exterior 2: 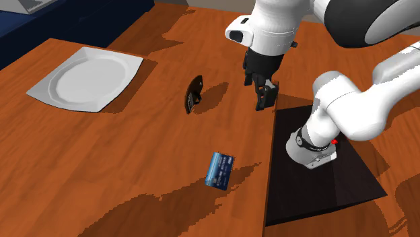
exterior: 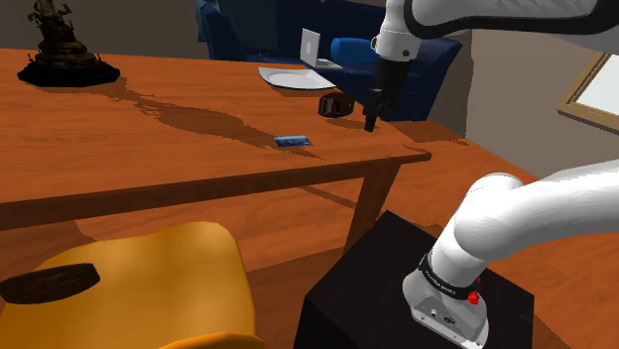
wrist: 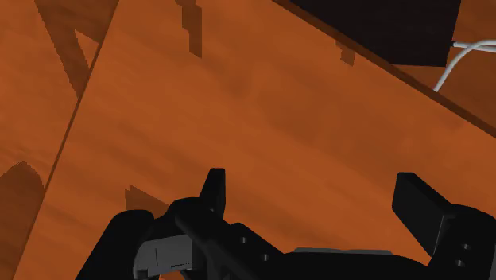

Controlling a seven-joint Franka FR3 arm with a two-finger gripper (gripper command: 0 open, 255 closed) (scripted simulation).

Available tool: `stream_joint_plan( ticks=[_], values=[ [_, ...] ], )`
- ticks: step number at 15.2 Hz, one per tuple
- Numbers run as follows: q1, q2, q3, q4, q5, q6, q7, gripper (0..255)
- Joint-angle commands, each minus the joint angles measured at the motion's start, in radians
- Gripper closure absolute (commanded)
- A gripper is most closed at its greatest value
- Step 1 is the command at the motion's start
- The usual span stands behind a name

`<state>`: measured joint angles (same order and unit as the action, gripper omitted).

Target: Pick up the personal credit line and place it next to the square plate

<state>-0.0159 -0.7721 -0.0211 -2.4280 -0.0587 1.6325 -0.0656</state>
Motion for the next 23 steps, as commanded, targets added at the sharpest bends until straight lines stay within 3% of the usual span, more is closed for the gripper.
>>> stream_joint_plan(
  ticks=[1,9,18,23],
  values=[
    [0.0,0.0,0.0,0.0,0.0,0.0,0.0,0],
    [0.138,0.447,0.101,0.393,-0.105,-0.165,-0.27,0],
    [0.288,0.831,0.267,0.741,-0.283,-0.372,-0.552,0],
    [0.279,0.802,0.259,0.659,-0.281,-0.317,-0.555,0]
  ],
)
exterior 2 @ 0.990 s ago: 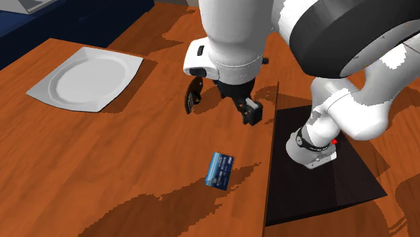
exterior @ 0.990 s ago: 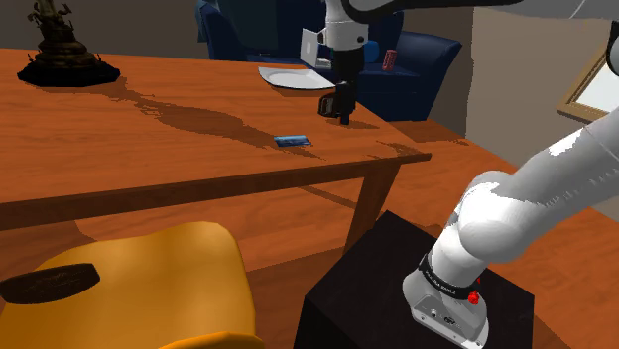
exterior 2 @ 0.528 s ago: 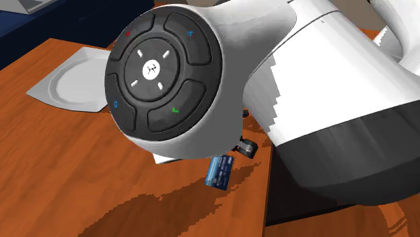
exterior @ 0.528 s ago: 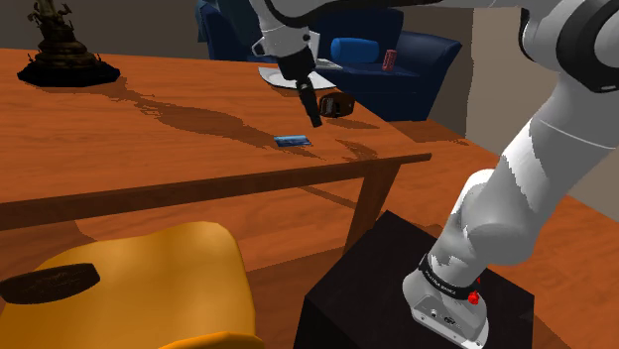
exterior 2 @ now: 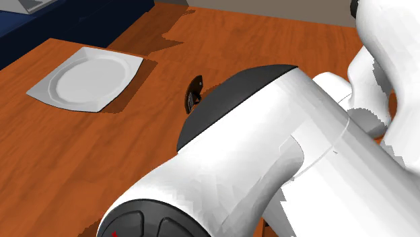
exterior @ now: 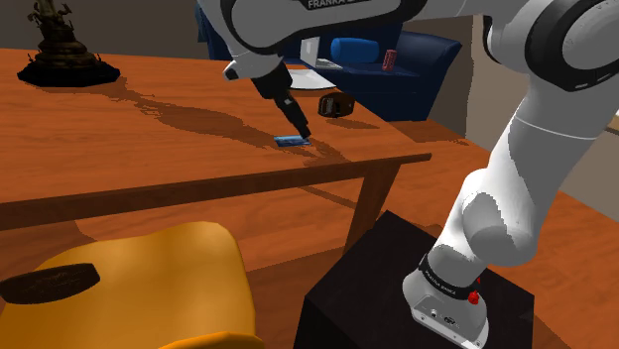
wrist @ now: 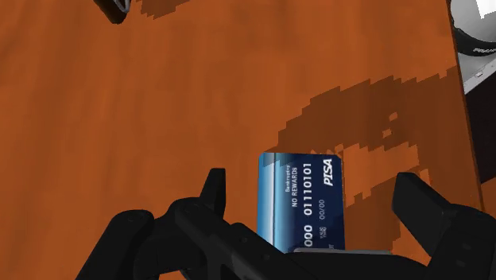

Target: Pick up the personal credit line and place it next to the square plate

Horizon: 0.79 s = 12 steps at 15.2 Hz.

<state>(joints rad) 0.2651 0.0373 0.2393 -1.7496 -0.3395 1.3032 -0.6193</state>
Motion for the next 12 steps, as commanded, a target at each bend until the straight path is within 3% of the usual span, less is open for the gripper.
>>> stream_joint_plan(
  ticks=[1,3,11,12],
  values=[
    [-0.004,-0.015,-0.004,-0.04,0.001,0.026,-0.002,0],
    [-0.01,-0.033,-0.009,-0.09,0.002,0.061,-0.003,0],
    [-0.01,-0.033,-0.009,-0.09,0.002,0.061,-0.003,0],
    [-0.01,-0.033,-0.009,-0.09,0.002,0.061,-0.003,255]
  ],
)
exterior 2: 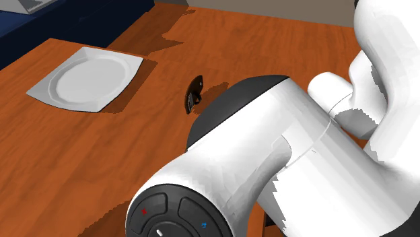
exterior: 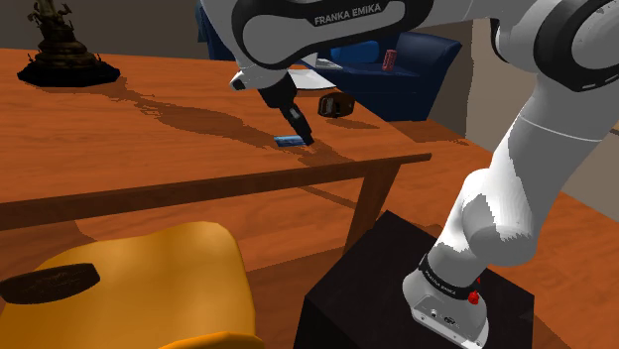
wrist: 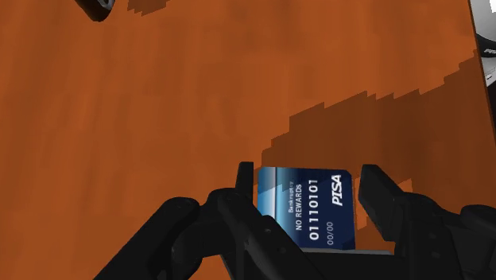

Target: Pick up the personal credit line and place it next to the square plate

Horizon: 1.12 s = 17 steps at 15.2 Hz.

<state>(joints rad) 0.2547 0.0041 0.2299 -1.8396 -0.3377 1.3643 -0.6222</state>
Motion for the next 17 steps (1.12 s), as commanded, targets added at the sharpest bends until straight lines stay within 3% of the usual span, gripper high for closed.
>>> stream_joint_plan(
  ticks=[1,9,17],
  values=[
    [0.0,0.0,0.0,0.0,0.0,0.0,0.0,255],
    [0.0,0.0,0.0,0.0,0.0,0.0,0.0,255],
    [0.003,-0.002,0.003,0.103,-0.006,-0.1,-0.031,255]
  ],
)
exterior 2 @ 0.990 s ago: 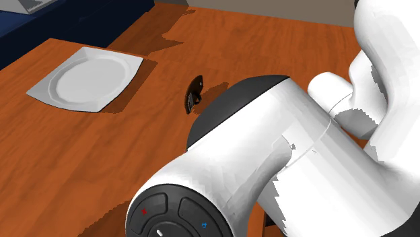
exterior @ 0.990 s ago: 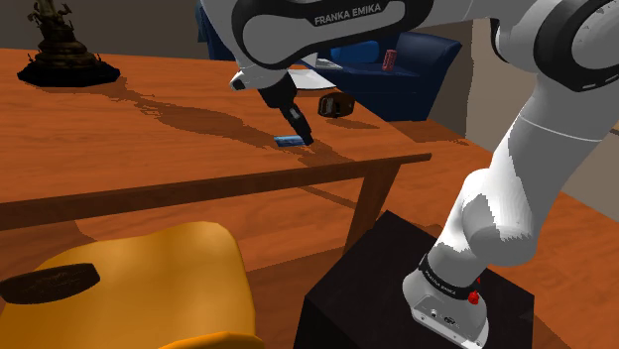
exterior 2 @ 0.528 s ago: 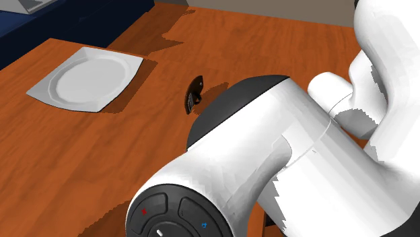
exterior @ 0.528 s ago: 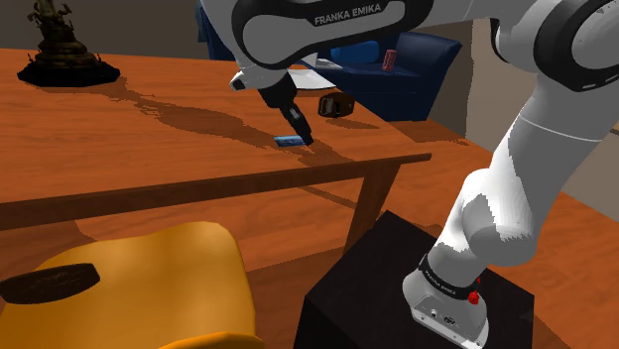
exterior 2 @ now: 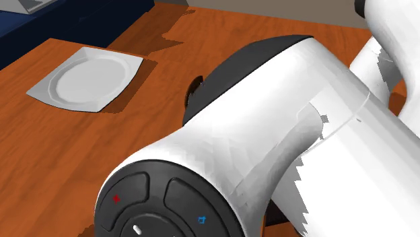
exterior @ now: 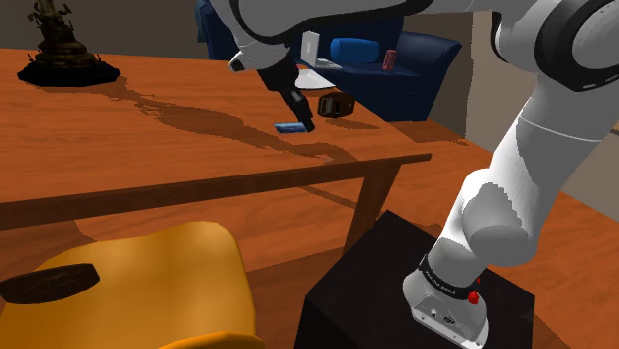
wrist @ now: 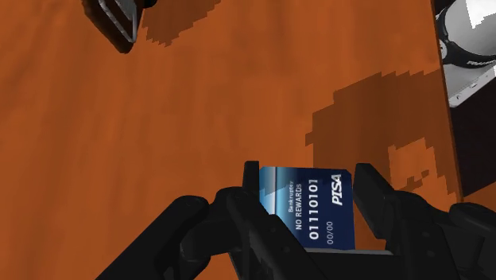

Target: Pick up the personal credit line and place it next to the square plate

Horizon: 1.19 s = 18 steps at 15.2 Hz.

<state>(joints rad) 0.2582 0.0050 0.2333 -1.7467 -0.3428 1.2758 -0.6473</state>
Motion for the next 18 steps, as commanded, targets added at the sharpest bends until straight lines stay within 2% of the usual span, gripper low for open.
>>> stream_joint_plan(
  ticks=[1,11,18],
  values=[
    [0.0,-0.002,0.0,0.024,-0.003,-0.025,-0.01,255],
    [0.005,0.019,0.005,0.178,-0.021,-0.154,-0.049,255],
    [-0.082,-0.02,-0.082,0.119,-0.084,-0.068,-0.214,255]
  ],
)
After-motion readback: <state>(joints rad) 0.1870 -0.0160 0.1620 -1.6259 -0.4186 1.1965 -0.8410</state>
